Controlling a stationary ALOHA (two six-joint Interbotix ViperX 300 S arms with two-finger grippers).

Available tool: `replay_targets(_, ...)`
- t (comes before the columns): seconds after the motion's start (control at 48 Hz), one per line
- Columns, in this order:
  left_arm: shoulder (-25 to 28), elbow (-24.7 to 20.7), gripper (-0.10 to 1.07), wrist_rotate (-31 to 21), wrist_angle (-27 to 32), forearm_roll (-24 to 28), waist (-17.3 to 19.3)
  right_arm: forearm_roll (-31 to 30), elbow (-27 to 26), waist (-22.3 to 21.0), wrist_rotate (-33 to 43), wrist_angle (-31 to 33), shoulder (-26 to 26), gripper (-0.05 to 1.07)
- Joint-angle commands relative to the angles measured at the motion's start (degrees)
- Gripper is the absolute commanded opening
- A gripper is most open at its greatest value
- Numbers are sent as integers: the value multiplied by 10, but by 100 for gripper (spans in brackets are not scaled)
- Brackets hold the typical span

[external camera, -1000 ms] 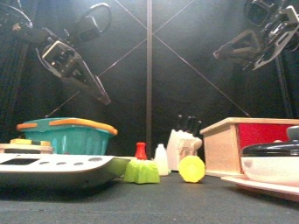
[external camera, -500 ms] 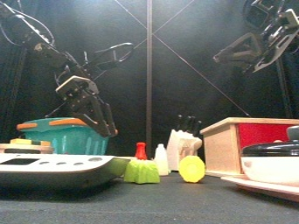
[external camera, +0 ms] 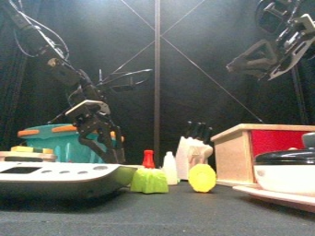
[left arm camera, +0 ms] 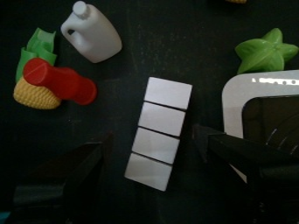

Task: Grab white sushi roll

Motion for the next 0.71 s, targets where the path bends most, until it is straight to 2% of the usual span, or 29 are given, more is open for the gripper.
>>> replay_targets(0.0, 4, -13, 102, 1, -2, -5, 4, 2, -6, 1, 0, -3, 2, 2)
replay_targets(0.229, 21, -13, 101, 1, -5, -5, 4, 2, -4, 1, 0, -3, 2, 2)
replay_targets(0.354, 21, -13, 97, 1, -5, -5, 4, 2, -4, 0, 0, -3, 2, 2)
replay_targets(0.688, 16, -18, 68, 0, -3, 0, 11, 2, -4, -1, 0, -3, 4, 2)
